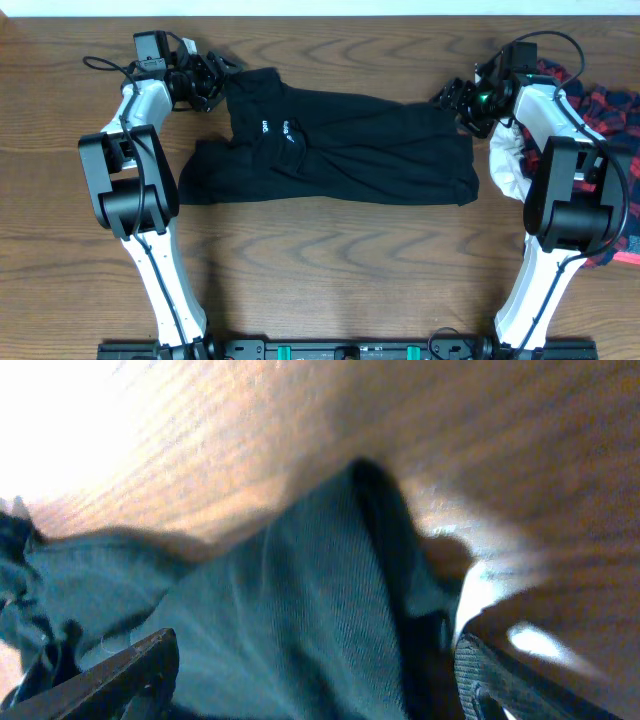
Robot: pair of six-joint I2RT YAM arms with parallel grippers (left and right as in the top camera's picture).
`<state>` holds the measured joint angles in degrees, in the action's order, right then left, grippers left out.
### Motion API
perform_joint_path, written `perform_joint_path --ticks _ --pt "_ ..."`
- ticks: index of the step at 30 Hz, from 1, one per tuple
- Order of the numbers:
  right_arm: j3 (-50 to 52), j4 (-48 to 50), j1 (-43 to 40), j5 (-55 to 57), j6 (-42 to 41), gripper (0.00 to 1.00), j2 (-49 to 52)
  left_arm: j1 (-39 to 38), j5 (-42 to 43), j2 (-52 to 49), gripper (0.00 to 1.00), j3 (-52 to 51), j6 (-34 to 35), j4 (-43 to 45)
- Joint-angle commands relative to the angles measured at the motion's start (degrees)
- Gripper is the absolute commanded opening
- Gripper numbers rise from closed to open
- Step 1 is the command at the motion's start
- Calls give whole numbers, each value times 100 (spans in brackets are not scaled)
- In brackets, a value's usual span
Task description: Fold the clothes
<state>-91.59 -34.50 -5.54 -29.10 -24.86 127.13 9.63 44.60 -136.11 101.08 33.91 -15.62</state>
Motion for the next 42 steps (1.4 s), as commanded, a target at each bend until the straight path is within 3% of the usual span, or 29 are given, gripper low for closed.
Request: perform_joint_path --ticks 1,5,8,16,28,35,42 --pt "52 50 28 542 -140 88 363 -11 -33 -138 68 42 -20 -9" --pt "52 175 31 511 -177 88 551 -11 -33 -138 52 42 -22 -11" --pt "52 225 26 514 -190 89 627 -13 -85 -138 48 42 -70 -13" --pt "52 232 24 313 -190 89 638 -61 -540 -138 66 39 -85 -103" --pt "52 -26 101 -133 -188 87 638 -170 -492 -546 65 39 -103 -275" --pt "52 83 101 -111 -192 75 638 -168 -433 -555 42 42 -103 -295" --pt "52 243 101 -83 -197 75 638 -168 -431 -555 25 42 -105 -339"
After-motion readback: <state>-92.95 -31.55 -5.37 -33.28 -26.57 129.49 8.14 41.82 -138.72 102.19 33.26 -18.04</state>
